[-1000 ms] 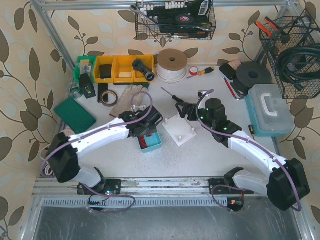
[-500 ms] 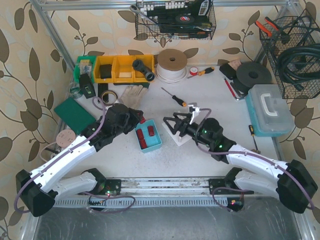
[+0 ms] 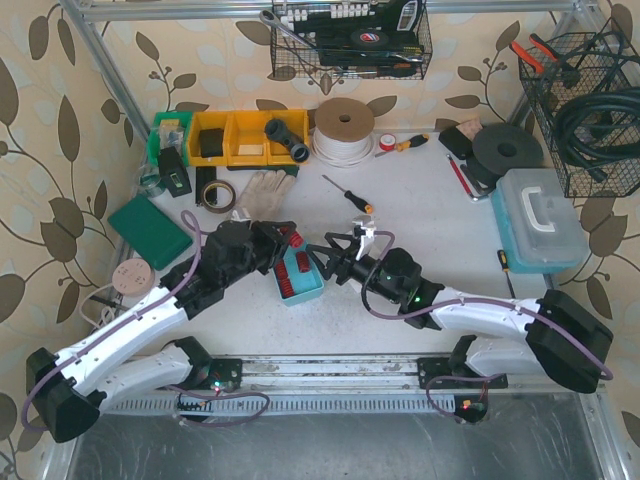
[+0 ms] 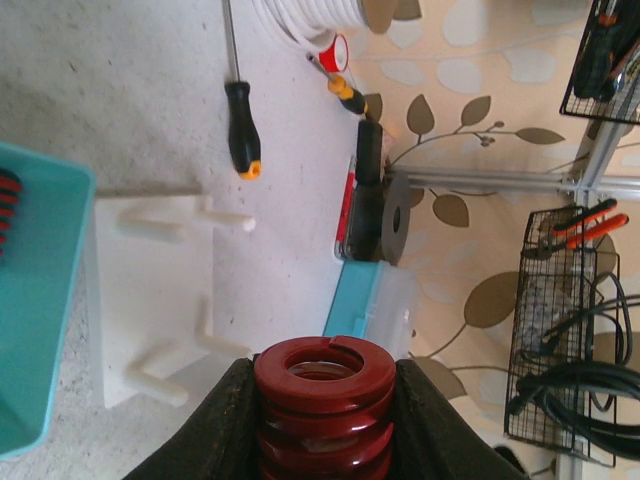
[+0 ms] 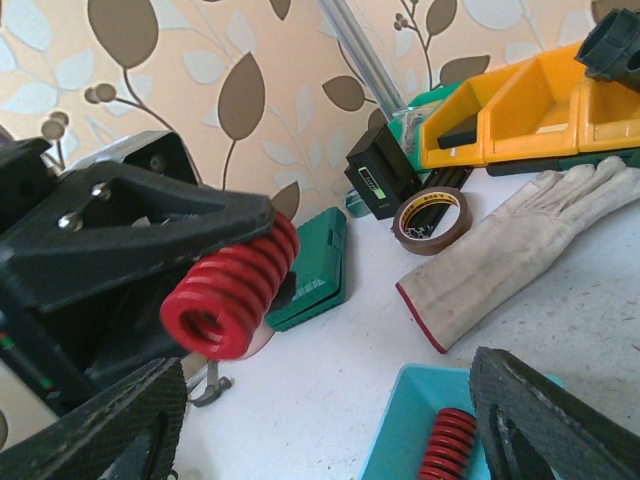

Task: Install the large spring

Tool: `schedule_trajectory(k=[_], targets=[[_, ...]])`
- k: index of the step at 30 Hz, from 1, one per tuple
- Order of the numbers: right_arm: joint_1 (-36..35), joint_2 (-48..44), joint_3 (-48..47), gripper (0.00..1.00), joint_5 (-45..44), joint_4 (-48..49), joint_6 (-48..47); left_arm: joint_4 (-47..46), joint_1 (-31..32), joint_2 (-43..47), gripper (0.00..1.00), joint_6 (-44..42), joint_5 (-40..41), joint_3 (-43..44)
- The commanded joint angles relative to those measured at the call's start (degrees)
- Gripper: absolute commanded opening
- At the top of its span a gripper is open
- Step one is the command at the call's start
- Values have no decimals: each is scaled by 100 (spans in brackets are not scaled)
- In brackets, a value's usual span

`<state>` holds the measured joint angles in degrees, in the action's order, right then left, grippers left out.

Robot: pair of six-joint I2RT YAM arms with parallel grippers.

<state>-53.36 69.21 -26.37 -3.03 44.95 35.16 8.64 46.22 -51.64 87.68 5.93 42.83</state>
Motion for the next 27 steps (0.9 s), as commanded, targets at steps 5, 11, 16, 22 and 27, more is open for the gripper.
schedule_trajectory(k=[5, 11, 16, 22, 27], targets=[[-201, -5, -409, 76, -390, -238, 58, -1073, 410, 83, 0, 198, 608, -173], [-511, -235, -398, 75, -1047, -387, -99, -1148, 632, -110, 0, 223, 952, -159], [-589, -302, -496, 67, -1198, -642, -213, -1159, 661, -231, 0, 256, 1059, -72], [-605, -156, -598, 64, -1362, -791, -197, -1139, 685, -372, 0, 183, 1039, 100], [-601, -1, -751, 65, -1229, -833, -211, -1121, 720, -383, 0, 199, 1062, 94]])
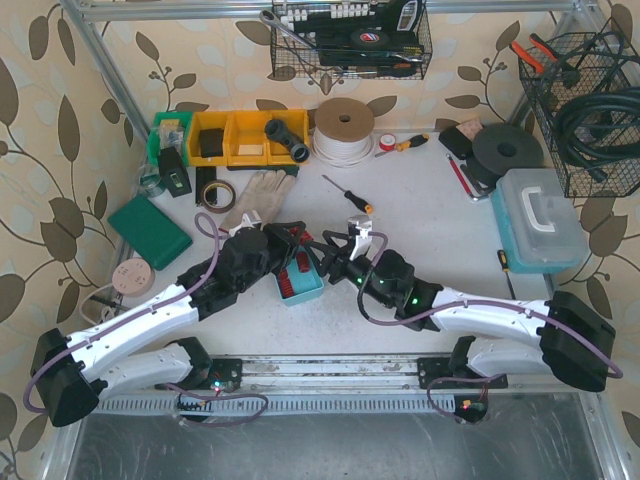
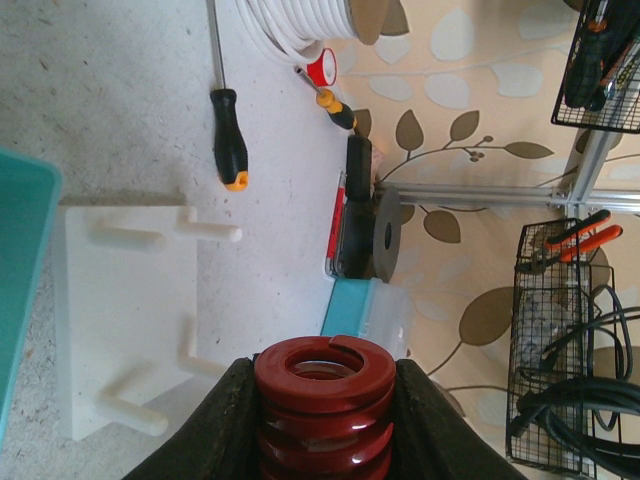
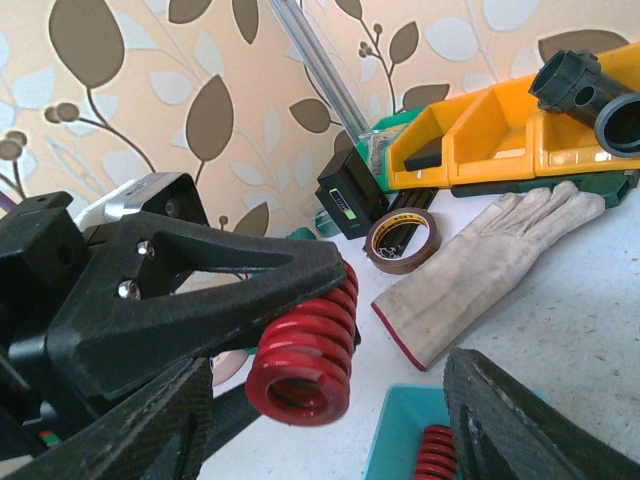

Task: Install the large spring

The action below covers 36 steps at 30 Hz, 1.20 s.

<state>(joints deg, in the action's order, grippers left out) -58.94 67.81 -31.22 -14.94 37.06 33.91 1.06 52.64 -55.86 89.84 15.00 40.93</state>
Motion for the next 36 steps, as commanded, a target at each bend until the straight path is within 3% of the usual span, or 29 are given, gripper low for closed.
schedule_trajectory(k=[1, 11, 25, 30, 36], targets=[[-47, 181, -315, 66, -8, -84, -82, -353, 79, 47, 0, -19, 159, 280], [-47, 404, -437, 59, 40, -181, -64, -335, 97, 101, 0, -50, 175, 349], [-45, 534, -630, 58, -86, -279, -184, -284, 201, 58, 0, -76, 187, 401], [-47, 428, -650, 46, -236, -472, -294, -264, 220, 49, 0, -81, 214, 407], [-44, 461, -733, 20, -207, -697, -297, -241, 237, 30, 0, -94, 213, 439]])
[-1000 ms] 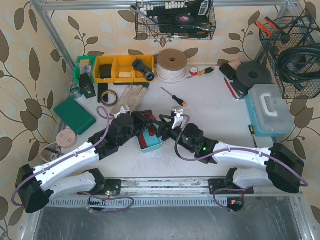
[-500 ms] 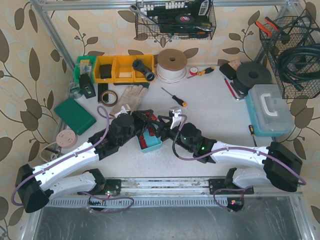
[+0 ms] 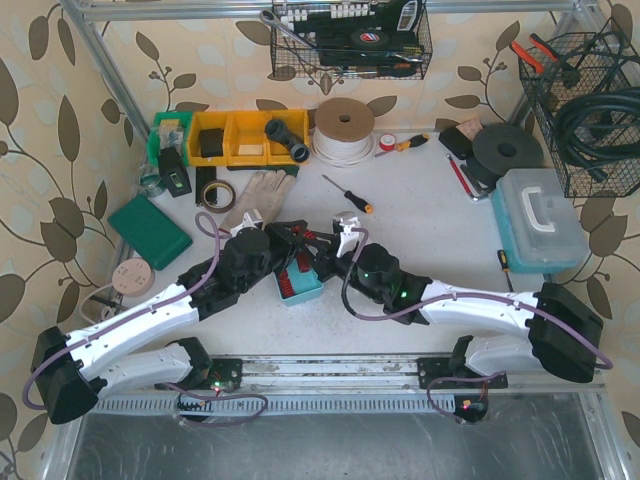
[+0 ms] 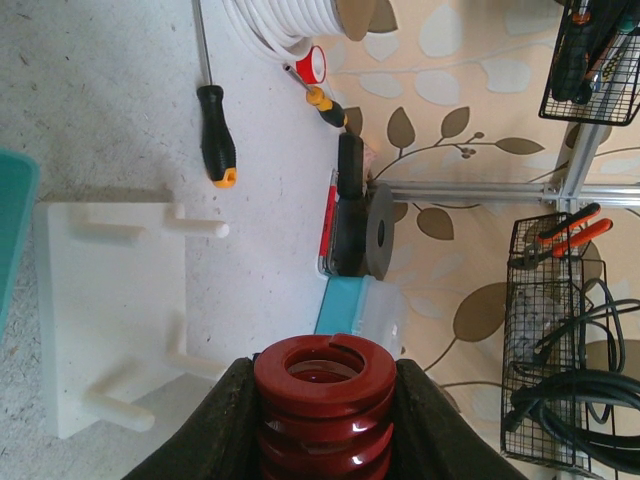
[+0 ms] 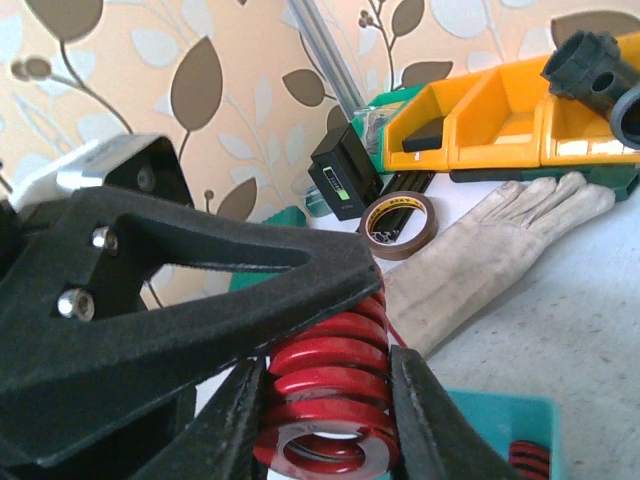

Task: Install the large spring

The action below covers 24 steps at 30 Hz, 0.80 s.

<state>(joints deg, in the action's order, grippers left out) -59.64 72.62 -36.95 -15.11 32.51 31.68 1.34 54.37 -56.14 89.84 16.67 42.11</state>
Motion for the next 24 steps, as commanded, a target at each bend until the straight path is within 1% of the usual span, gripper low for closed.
schedule_trajectory(k=[1, 5, 8, 9, 10, 11, 14, 15, 16, 18, 24], targets=[[27, -40, -175, 16, -203, -289, -81, -257, 65, 67, 0, -98, 47, 321], [25, -87, -215, 0, -237, -462, -131, -128, 74, 115, 0, -114, 71, 341], [32, -112, -250, 0, -232, -569, -174, -67, 74, 147, 0, -118, 82, 346], [32, -116, -249, 0, -222, -585, -186, -67, 78, 146, 3, -124, 75, 343], [31, -123, -251, 0, -209, -580, -199, -79, 74, 147, 11, -139, 67, 342], [33, -130, -255, 0, -188, -584, -217, -79, 74, 147, 21, -150, 60, 342], [55, -164, -261, 0, -21, -616, -270, -96, 74, 200, 56, -189, 64, 320], [82, -187, -249, 0, 77, -609, -265, -77, 72, 231, 63, -199, 83, 304], [119, -213, -220, 0, 195, -561, -241, -55, 71, 267, 69, -203, 122, 288], [206, -308, -111, 0, 391, -382, -144, -38, 74, 358, 73, -185, 198, 229], [394, -499, 83, 0, 879, -47, -19, -367, 74, 389, 74, -173, 215, 100]])
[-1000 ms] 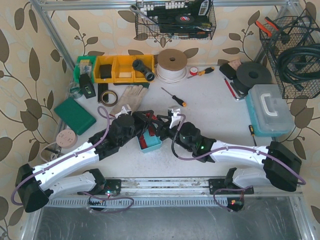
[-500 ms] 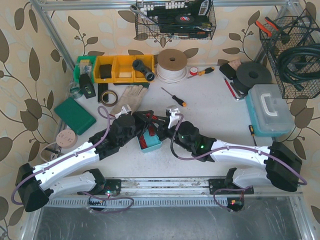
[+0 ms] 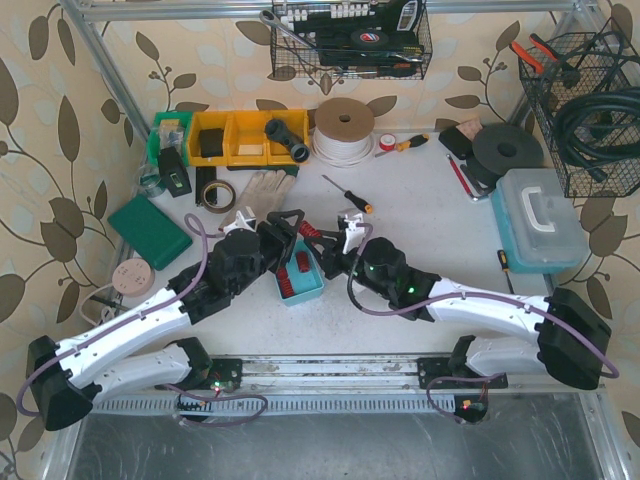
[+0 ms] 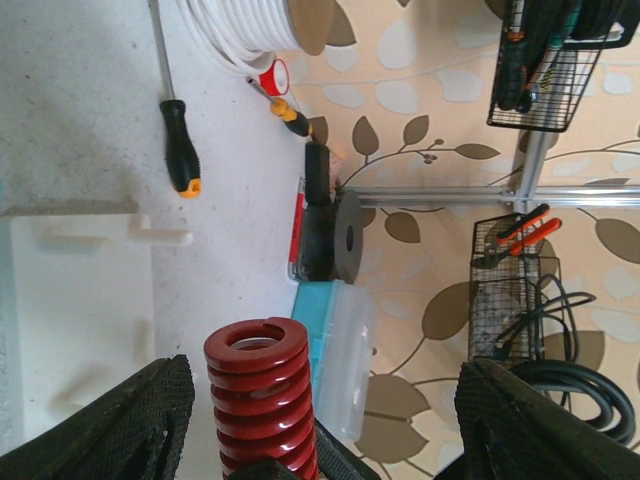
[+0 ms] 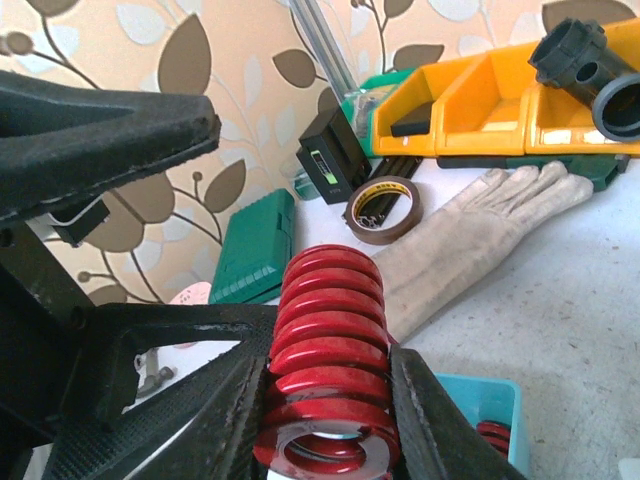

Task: Install the large spring

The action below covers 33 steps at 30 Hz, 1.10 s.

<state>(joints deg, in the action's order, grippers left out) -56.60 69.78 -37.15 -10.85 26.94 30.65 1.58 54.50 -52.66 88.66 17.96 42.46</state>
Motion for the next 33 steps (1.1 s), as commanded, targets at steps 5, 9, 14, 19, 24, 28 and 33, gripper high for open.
schedule_trajectory(k=[5, 9, 14, 19, 24, 28, 33], targets=[[273, -271, 205, 0, 865, 696, 233, -583, 61, -135, 72, -147, -176, 123], [347, -323, 192, 0, 1092, 662, 184, -429, 61, -68, 72, -103, -214, 45], [411, -333, 151, 0, 1364, 607, 145, -116, 52, 85, 70, -99, -187, 19], [433, -329, 150, 0, 1434, 607, 188, 4, 43, 107, 61, -146, -219, 61], [466, -404, 194, 0, 1404, 611, 212, 78, 43, 132, 52, -181, -241, 112], [489, -413, 212, 0, 1388, 640, 239, 71, 43, 94, 52, -197, -347, 132], [509, -412, 245, 0, 1405, 710, 274, -145, 43, 35, 53, -118, -412, 20]])
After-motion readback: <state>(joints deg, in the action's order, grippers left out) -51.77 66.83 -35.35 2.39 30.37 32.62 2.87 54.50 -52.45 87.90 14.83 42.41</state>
